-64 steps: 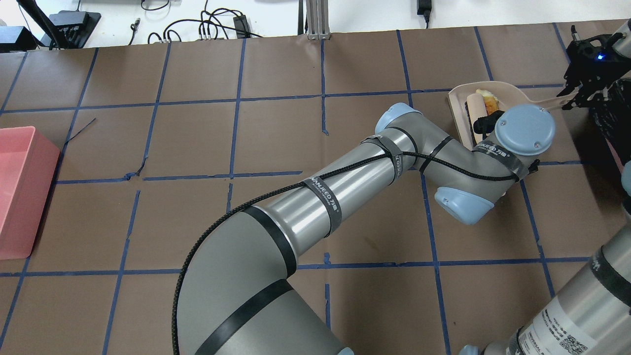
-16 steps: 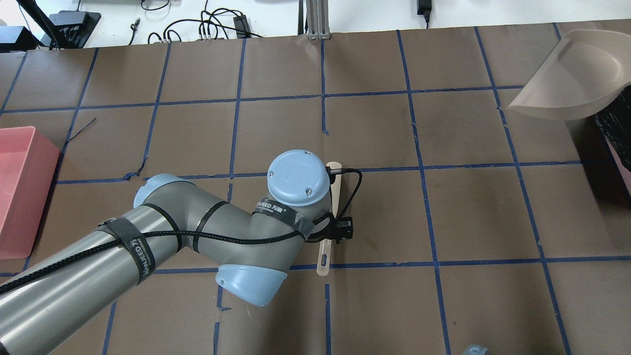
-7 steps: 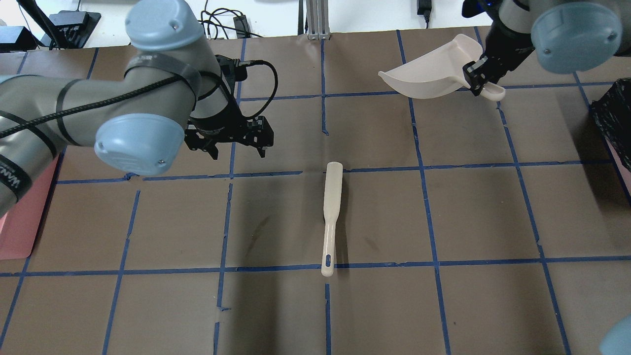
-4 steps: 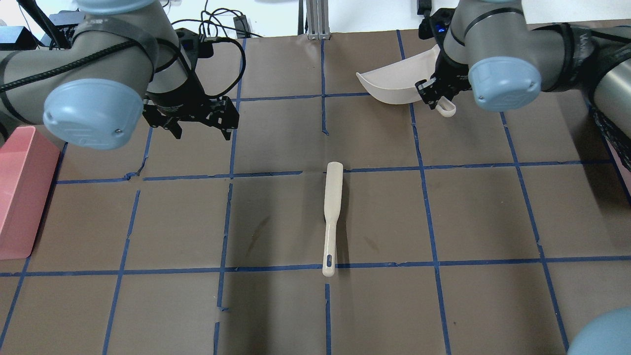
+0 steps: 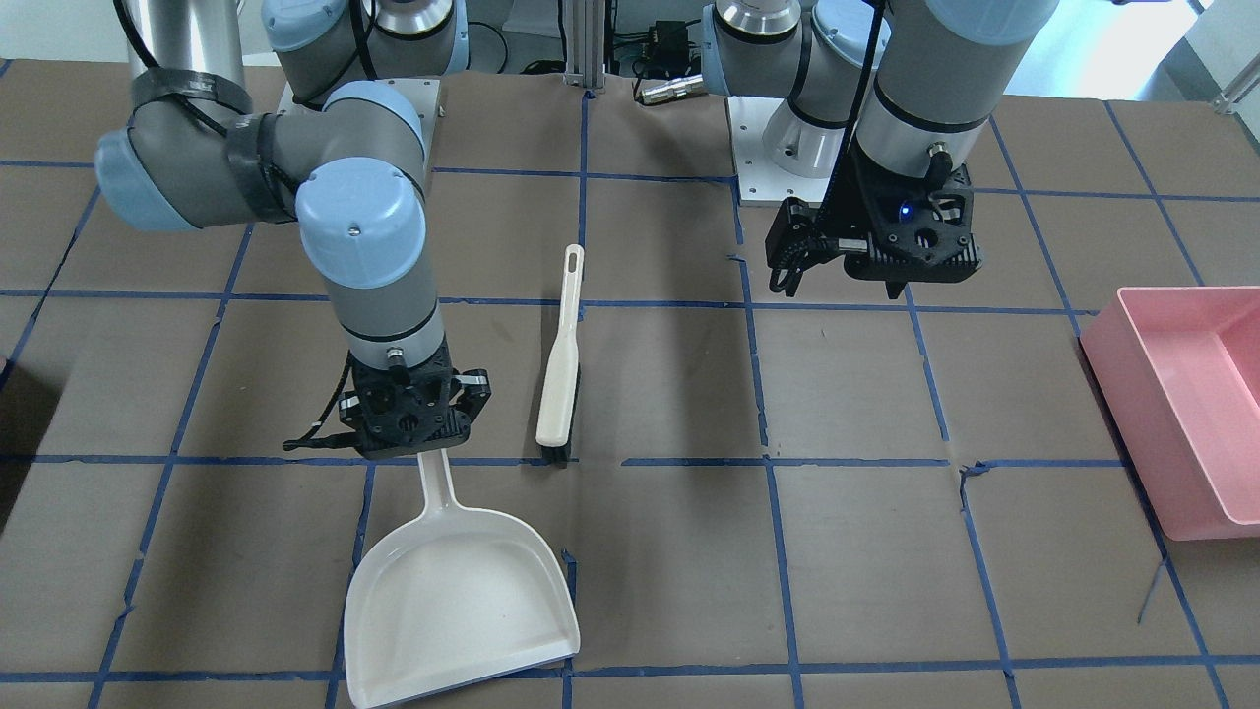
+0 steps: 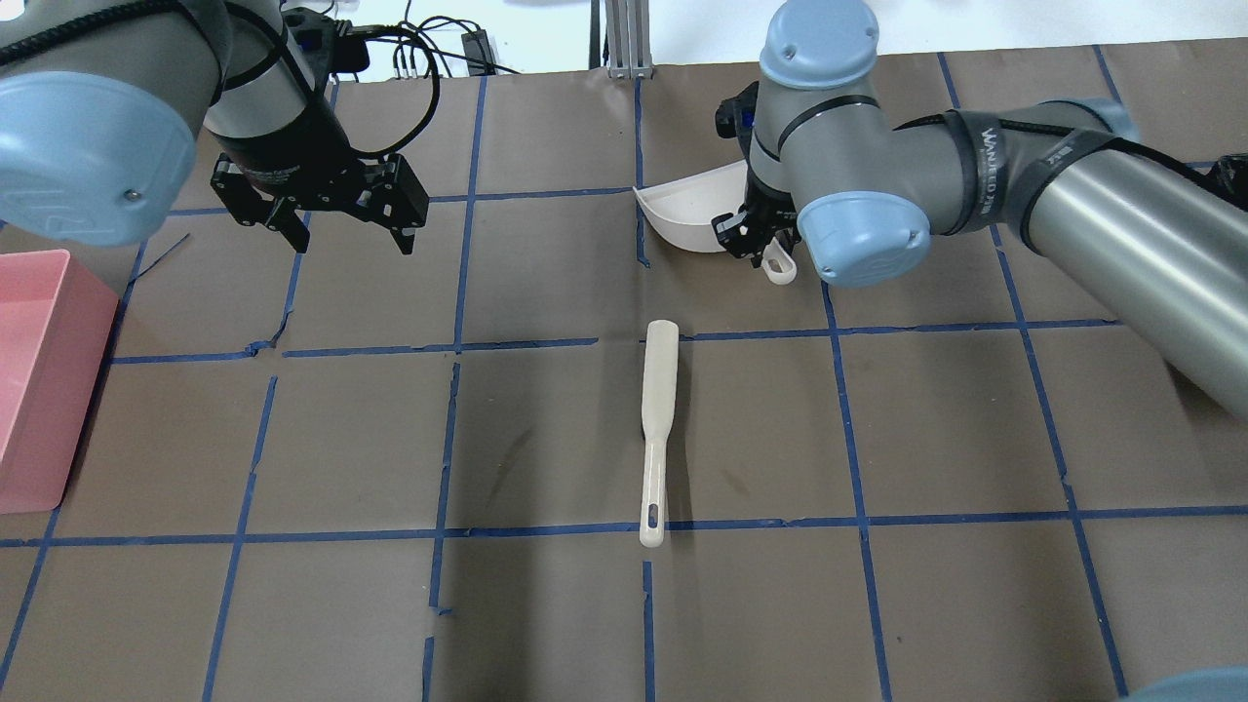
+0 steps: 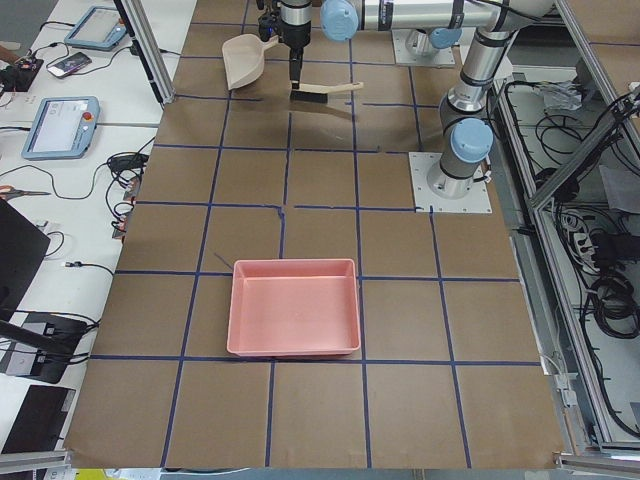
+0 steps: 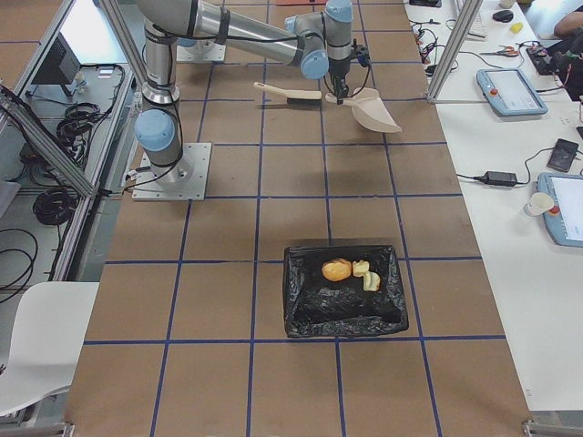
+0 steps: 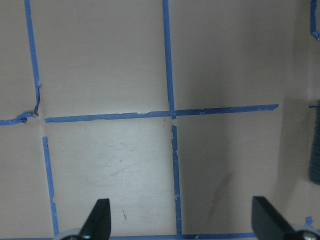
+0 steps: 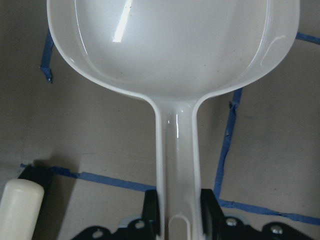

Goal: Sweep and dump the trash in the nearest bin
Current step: 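Lower the dustpan onto the table with the right gripper and release it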

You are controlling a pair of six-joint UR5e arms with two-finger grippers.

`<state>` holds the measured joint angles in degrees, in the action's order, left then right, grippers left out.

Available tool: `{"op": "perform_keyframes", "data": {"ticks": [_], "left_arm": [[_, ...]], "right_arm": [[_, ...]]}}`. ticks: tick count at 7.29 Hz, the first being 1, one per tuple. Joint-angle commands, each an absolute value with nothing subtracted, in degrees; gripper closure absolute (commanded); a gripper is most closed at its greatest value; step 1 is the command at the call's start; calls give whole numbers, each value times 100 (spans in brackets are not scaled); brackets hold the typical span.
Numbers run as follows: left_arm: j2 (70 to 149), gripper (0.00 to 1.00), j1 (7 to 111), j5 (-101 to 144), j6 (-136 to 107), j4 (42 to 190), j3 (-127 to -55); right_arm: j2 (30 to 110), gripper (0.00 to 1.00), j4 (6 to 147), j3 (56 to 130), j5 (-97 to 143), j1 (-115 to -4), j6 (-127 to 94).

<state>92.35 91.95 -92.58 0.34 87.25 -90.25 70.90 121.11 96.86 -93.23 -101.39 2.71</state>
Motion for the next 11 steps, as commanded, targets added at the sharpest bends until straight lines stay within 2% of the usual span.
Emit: {"op": "perform_keyframes", "data": {"ticks": [1,8,10,11], "left_arm": [[9158,0,9220,-9255,18,9008,-8869],[9035,0,9229,-9115,-26,9044,-8825],[8948,0,9229,-9105,-26,9035,-8965],[8947,0,9229,-9140,-18,9026,-8904]], "right_arm": [[6830,100,12426,9729,-9325,-10554,-340],[6627,99,12718,9536,-9264,-11311,-1827],[6609,94,12692,9527,-9281,-11320,-1793],[6566,46,12648,9536,-9299,-11320,-1810]]}}
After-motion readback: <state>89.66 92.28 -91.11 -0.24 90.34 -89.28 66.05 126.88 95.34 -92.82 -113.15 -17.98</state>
